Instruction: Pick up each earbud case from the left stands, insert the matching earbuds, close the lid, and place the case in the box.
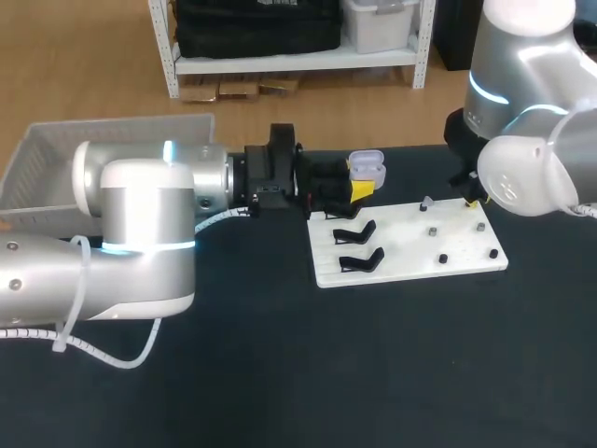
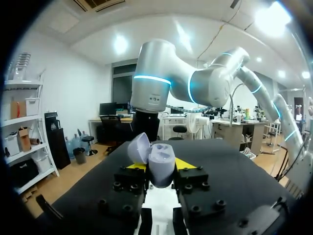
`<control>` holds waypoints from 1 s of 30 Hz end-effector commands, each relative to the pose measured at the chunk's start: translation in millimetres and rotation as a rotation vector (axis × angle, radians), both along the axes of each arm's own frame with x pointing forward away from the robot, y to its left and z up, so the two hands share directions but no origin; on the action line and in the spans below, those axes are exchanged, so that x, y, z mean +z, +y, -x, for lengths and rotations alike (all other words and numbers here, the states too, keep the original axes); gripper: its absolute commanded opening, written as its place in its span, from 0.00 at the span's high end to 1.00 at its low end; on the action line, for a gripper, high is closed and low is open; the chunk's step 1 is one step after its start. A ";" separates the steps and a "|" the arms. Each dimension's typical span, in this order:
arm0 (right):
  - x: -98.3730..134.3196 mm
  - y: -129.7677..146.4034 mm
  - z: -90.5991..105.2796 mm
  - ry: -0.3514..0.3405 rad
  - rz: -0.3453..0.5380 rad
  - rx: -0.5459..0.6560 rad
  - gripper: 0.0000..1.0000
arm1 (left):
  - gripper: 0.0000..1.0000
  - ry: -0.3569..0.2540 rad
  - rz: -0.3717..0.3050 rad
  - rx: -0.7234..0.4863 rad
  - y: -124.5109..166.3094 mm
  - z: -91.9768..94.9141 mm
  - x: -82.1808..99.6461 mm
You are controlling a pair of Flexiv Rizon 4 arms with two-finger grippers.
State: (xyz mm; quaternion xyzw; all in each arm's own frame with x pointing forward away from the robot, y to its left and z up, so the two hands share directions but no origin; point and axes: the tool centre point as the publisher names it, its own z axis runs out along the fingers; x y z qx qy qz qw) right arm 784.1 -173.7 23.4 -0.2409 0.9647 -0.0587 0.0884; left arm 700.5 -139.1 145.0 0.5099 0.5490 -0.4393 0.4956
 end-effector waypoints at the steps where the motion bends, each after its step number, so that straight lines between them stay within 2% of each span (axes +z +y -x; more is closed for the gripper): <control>1: -0.4 0.5 -1.3 0.000 0.003 -0.003 0.81 | 1.00 -0.006 0.008 0.007 -0.7 0.8 -2.1; 3: -0.2 0.9 -1.8 0.000 0.008 -0.003 1.00 | 1.00 -0.006 0.008 0.007 -0.7 0.8 -2.1; 10: 10.5 2.9 2.4 -0.014 0.026 -0.002 1.00 | 1.00 -0.006 0.008 0.007 -0.7 0.8 -2.1; 15: 42.3 3.5 16.6 -0.029 0.024 -0.011 1.00 | 1.00 -0.006 0.008 0.007 -0.7 0.8 -2.1; 22: 97.9 18.9 63.1 0.018 0.070 -0.033 1.00 | 1.00 -0.006 0.008 0.007 -0.7 0.8 -2.1; 26: 118.7 30.4 89.9 0.034 0.050 -0.044 1.00 | 1.00 -0.006 0.008 0.007 -0.7 0.8 -2.1; 30: 134.2 38.3 112.7 0.032 0.072 -0.074 1.00 | 1.00 -0.006 0.008 0.007 -0.7 0.8 -2.1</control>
